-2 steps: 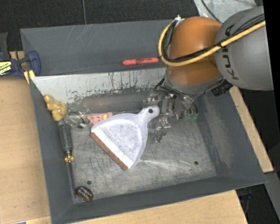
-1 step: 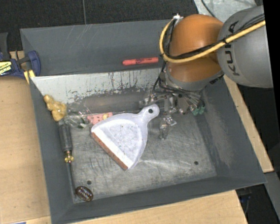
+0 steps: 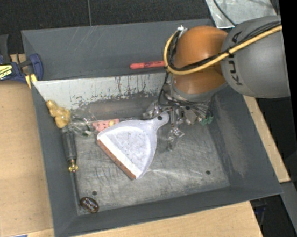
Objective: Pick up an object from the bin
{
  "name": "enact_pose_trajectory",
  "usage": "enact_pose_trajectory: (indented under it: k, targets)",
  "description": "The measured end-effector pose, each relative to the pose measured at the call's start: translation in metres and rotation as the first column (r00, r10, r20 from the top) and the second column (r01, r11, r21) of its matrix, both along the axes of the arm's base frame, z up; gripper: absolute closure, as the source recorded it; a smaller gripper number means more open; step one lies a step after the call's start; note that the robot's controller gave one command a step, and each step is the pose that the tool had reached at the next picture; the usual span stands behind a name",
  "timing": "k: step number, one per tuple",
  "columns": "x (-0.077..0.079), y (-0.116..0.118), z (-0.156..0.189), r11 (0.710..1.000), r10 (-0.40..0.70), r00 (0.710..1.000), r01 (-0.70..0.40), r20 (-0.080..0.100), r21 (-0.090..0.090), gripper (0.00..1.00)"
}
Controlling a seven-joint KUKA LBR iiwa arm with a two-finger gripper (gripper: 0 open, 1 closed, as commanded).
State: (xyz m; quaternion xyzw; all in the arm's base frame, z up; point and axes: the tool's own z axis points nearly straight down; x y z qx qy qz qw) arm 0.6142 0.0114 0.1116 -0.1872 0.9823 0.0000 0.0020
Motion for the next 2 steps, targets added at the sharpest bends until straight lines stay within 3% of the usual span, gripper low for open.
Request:
enact_pose_trajectory:
  k: [1,2]
  targets:
    - [0.008,0.0,0.027,0.985,0.173,0.985,-0.173,0.0,-0.001,0.0]
    - [0.007,0.013,-0.026,0.984,0.177,0.984,-0.177,0.009,-0.001,0.0]
